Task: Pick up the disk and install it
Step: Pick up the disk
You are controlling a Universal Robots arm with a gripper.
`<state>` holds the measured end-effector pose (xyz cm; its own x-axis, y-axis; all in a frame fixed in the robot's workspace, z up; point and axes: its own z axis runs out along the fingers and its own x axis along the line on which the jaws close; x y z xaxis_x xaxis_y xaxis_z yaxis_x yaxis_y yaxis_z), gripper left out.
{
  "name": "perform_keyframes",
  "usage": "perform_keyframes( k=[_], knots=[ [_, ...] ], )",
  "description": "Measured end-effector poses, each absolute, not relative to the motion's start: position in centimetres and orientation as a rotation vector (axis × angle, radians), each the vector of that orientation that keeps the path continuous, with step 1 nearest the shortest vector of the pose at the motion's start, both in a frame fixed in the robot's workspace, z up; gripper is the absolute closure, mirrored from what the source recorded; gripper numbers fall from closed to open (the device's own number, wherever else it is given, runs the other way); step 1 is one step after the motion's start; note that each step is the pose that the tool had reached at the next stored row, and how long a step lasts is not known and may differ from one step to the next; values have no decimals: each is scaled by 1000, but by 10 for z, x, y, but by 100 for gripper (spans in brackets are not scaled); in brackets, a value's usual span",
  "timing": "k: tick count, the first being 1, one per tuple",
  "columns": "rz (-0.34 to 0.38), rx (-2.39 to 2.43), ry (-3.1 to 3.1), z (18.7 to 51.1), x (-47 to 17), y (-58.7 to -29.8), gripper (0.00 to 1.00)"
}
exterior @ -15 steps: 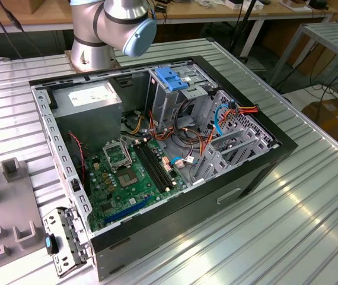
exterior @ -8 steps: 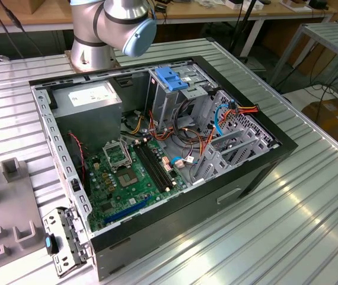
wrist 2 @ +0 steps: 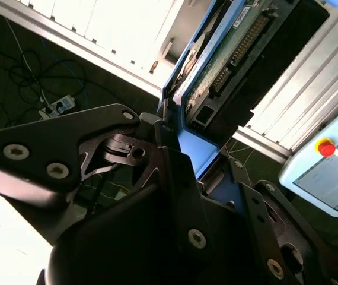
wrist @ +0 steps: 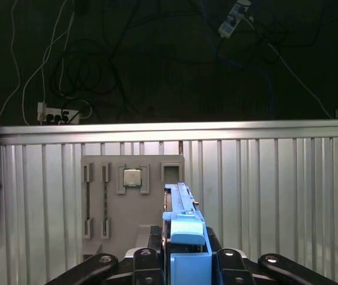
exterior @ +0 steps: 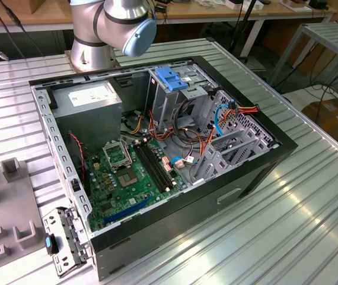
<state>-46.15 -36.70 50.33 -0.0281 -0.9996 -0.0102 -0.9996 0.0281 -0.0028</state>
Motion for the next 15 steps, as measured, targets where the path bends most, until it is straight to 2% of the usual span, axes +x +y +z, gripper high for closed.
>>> perform_keyframes(
  k=[15],
  knots=[
    [8, -2184, 2246, 516, -462, -367, 63]
  ],
)
